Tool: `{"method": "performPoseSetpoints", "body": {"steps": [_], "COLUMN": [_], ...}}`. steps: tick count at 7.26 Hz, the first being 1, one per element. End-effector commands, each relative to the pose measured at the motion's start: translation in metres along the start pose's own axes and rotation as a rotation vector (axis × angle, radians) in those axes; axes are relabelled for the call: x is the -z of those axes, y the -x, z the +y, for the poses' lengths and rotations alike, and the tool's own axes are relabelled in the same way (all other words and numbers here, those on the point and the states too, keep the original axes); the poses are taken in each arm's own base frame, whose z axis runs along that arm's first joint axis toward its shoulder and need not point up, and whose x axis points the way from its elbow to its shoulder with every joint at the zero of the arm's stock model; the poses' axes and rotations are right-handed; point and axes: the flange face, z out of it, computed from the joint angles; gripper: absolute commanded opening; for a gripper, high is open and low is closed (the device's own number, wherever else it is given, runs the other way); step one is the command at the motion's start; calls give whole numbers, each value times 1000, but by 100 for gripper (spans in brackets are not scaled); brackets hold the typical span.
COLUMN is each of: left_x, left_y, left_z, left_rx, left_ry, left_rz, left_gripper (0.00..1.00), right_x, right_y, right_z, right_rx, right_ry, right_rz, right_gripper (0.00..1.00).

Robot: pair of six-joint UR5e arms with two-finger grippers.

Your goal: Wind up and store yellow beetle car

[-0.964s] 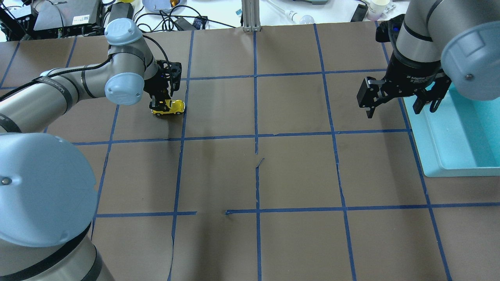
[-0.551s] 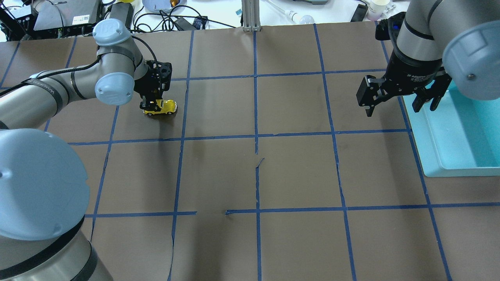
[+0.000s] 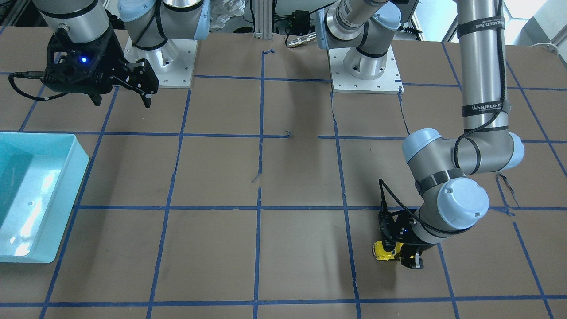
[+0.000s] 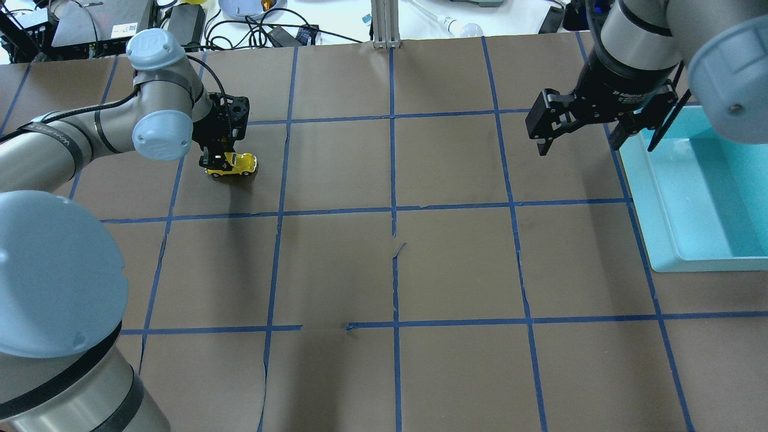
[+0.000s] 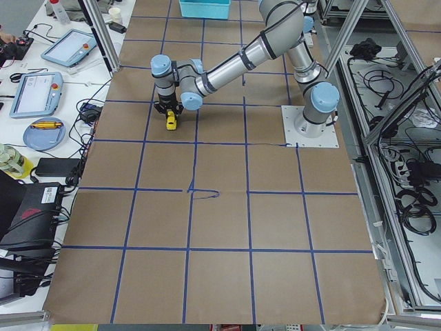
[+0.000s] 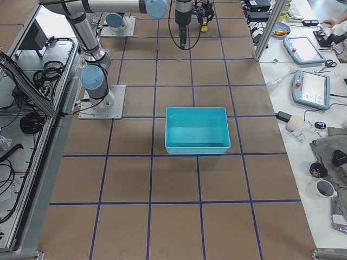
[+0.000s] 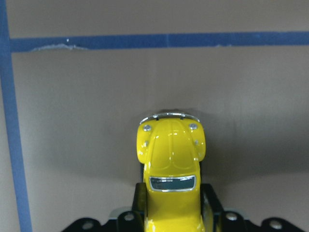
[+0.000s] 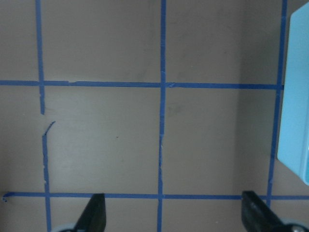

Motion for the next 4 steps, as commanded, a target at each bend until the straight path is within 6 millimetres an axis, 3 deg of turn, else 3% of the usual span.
{"method": "performPoseSetpoints", "body": {"steps": [1,4], "left_x": [-1,-1], "left_y": [0,1], "left_z": [11,19], "left_rx": [-8,3], "left_ry": [1,2], "left_rz": [2,-2], "left_gripper": [0,0], "right_x": [-1,-4], "right_y": [18,17], "right_z": [-3,-3], "right_rx": [23,19], "right_ry": [-35,-29], "right_rz": [-41,-35], "right_gripper": [100,100]}}
